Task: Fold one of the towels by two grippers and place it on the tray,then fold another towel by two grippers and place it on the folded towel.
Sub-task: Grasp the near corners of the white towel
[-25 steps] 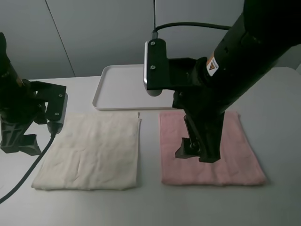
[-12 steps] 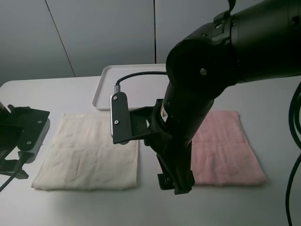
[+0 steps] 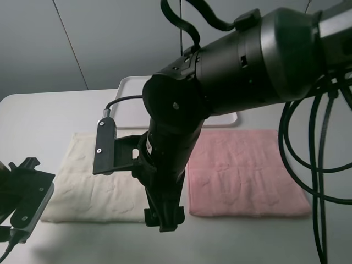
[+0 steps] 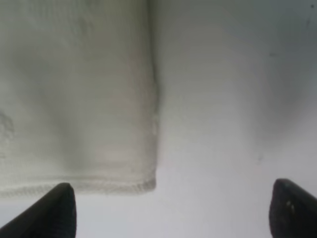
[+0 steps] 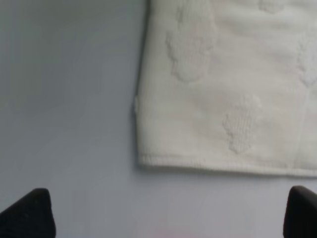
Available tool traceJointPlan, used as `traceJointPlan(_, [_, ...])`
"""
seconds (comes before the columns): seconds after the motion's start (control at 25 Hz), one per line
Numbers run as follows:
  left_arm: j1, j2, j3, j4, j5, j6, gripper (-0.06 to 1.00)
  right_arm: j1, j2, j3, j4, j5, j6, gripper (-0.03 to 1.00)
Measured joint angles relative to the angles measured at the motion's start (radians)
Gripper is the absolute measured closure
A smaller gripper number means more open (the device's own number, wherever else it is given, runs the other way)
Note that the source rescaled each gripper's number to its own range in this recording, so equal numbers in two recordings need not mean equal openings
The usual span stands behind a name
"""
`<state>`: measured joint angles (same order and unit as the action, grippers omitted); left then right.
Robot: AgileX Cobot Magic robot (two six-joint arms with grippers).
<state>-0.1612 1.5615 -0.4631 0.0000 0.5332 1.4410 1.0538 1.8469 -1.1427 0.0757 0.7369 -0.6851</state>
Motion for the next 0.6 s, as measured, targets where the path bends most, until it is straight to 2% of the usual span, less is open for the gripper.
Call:
traceJointPlan(0.12, [0.000, 0.006, 0.005, 0.000, -0.043, 0.000, -0.05, 0.011, 0.019, -0.019, 0.012, -0.002, -0.006, -0.03])
traceJointPlan(0.6, [0.000, 0.093, 0.006, 0.000, -0.110, 0.000, -0.05, 0.011, 0.084, -0.024, 0.021, 0.003, -0.017, -0.03])
